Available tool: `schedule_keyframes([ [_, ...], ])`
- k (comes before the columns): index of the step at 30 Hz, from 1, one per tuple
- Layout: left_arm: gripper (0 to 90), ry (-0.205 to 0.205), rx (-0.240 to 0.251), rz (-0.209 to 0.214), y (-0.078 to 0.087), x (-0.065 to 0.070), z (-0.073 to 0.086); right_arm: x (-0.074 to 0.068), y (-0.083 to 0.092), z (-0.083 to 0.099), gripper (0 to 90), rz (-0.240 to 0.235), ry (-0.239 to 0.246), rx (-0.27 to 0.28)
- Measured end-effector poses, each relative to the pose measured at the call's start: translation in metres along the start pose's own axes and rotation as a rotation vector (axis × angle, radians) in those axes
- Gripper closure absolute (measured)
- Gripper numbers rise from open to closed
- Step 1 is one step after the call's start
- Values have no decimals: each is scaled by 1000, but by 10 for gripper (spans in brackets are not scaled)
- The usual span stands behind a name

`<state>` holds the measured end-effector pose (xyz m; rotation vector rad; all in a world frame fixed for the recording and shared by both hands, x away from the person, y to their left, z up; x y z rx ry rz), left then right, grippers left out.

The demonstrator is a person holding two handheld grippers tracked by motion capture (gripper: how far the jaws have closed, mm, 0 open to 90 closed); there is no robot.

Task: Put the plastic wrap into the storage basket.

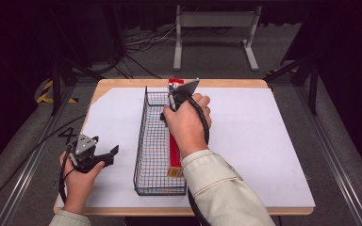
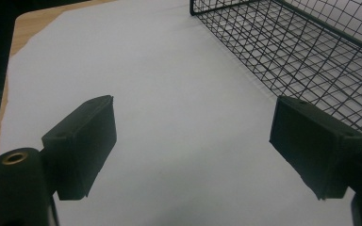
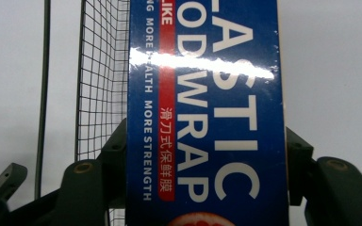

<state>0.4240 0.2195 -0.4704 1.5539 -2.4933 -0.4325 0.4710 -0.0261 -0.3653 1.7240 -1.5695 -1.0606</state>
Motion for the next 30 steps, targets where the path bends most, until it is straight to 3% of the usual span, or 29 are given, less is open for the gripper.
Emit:
schedule_keyframes([
  [6,157,14,11,-9,1,-3,-1,-5,-6,2,398,-29,-58,-14],
  [30,155,-4,3,-8,1,0,0,-12,-40,20,396,4,-25,-42],
])
Point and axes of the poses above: each handheld gripper's, and its own axes: y roughly backward along the jaws, z roughly out of its underside, x roughly to its right, the point moved 8 cm from there along -y, roughly forward along the jaws, and after that the axes turned 11 degrees about x, right-handed, at the moved point
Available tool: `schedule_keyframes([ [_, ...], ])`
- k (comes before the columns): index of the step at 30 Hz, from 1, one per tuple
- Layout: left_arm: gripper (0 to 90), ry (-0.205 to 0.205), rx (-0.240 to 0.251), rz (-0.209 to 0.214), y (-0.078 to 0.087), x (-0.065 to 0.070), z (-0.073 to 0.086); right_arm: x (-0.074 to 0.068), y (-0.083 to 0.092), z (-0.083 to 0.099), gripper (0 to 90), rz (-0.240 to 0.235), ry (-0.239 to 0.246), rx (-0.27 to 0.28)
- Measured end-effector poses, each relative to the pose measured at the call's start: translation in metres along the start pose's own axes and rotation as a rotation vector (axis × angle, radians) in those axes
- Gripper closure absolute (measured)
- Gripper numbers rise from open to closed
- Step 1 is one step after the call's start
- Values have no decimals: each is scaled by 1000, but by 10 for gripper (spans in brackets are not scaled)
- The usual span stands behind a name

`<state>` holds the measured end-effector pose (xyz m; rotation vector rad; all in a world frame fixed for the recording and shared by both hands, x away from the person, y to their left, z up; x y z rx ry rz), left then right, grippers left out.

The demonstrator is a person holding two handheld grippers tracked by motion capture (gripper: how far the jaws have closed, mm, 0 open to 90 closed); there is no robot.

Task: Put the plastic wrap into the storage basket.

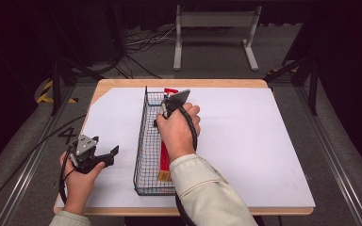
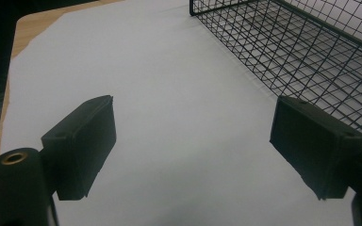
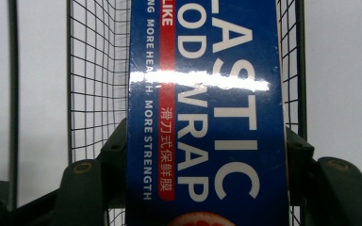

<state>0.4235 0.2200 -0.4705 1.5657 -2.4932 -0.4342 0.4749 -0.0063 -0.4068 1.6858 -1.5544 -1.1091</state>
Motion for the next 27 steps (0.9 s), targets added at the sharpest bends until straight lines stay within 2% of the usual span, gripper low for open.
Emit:
schedule_keyframes([
  [5,151,-6,-4,1,0,1,0,-2,-6,1,395,14,6,5],
  [12,150,5,2,-2,0,0,1,-8,-14,6,394,20,13,-5],
  [27,148,-7,-8,11,-1,3,3,1,-31,12,394,66,32,-1],
])
Point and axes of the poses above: each handheld gripper's, and its own axes: y roughly backward along the jaws, z roughly out of its underside, x roughly to its right, the point moved 8 cm from there along -y, roughly forward along the jaws, and after that the axes turned 11 degrees about x, right-handed, at the moved point
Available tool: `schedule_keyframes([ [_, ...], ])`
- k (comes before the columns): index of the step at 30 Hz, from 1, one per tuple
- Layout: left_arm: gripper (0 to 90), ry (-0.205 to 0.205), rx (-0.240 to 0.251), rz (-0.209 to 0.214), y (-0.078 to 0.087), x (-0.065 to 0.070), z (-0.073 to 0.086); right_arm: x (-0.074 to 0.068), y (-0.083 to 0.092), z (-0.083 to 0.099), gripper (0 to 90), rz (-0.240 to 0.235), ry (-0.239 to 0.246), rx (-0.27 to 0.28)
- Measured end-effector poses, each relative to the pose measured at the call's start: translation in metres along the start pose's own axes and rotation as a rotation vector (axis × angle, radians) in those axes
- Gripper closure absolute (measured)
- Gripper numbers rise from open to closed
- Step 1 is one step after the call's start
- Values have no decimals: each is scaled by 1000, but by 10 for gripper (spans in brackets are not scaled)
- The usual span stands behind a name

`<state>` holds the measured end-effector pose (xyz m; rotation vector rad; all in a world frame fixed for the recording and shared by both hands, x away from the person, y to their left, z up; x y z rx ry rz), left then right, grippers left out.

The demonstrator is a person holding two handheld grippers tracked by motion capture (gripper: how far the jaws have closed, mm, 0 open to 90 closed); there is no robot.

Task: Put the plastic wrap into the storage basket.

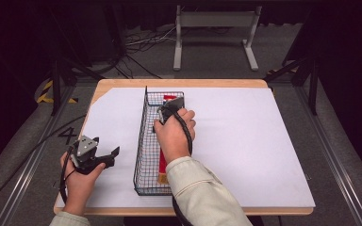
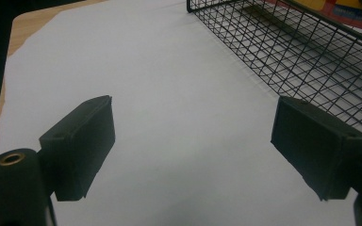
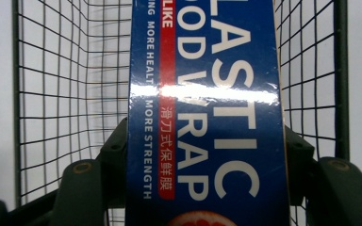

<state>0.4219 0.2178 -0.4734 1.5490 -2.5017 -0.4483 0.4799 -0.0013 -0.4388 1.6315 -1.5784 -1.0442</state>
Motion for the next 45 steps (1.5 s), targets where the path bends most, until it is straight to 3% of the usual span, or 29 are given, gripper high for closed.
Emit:
schedule_keyframes([
  [4,148,0,-1,1,0,0,0,0,-4,3,392,-3,0,-18],
  [13,148,-5,0,2,0,1,0,3,-13,6,389,19,25,-2],
  [17,148,-7,1,4,0,1,0,3,-17,10,387,23,27,-25],
  [26,148,-9,5,8,0,3,-1,1,-19,12,384,20,17,-50],
  [45,147,-17,2,17,0,6,-1,0,-22,15,375,35,44,-86],
])
Point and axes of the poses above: each handheld gripper's, and its own axes: y roughly backward along the jaws, z roughly out of its underside, x roughly to its right, the point moved 8 cm from there along -y, roughly forward along the jaws, and after that the axes turned 11 degrees about x, right-handed, at the moved point
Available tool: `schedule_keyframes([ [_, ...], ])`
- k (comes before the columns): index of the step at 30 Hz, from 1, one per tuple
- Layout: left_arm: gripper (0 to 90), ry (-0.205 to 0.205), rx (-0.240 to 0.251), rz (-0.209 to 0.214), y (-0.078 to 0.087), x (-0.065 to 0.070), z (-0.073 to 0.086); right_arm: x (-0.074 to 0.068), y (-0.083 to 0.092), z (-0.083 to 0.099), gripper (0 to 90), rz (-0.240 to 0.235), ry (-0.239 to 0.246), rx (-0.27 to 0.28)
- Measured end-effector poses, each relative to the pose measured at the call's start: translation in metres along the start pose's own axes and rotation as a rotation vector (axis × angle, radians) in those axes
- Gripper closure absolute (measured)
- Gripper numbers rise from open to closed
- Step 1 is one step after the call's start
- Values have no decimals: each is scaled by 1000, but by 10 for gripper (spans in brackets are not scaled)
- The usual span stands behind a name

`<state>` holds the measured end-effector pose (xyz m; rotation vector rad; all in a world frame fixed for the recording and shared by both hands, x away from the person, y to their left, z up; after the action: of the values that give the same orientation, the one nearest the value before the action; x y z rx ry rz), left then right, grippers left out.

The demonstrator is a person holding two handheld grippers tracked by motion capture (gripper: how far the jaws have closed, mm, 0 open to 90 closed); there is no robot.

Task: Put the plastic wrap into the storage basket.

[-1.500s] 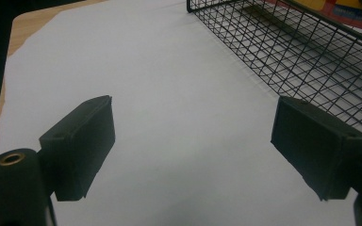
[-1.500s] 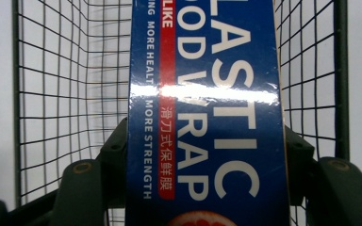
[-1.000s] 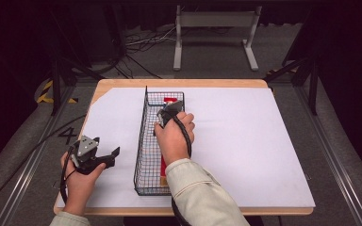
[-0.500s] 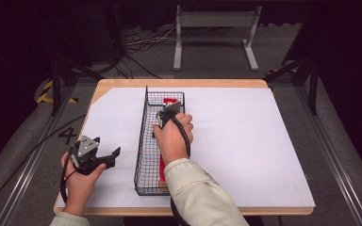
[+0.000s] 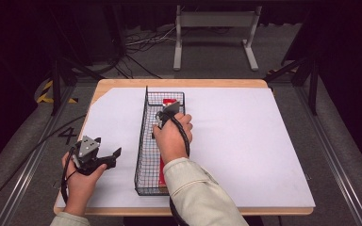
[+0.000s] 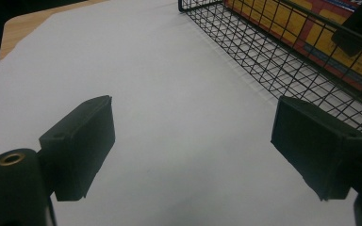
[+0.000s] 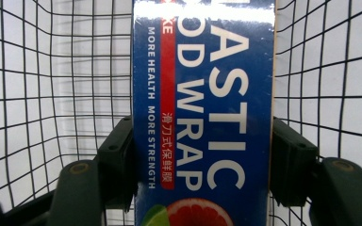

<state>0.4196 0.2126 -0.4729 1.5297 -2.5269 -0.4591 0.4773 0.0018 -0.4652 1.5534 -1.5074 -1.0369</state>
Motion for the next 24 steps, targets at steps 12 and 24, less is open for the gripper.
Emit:
schedule_keyframes([
  [12,147,3,1,-3,-2,-1,-1,-1,10,-6,303,-21,-6,40],
  [24,147,9,-5,-11,-1,-3,0,3,44,-22,297,-20,18,128],
])
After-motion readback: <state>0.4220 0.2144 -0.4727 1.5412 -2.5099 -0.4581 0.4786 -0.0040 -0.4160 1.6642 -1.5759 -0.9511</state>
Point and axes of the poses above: each handheld gripper's, and its own axes: y roughly backward along the jaws, z roughly out of its underside, x roughly to its right, the point moved 8 cm from there along -y, roughly forward along the jaws, and after that the axes turned 11 degrees about x, right-handed, at the moved point
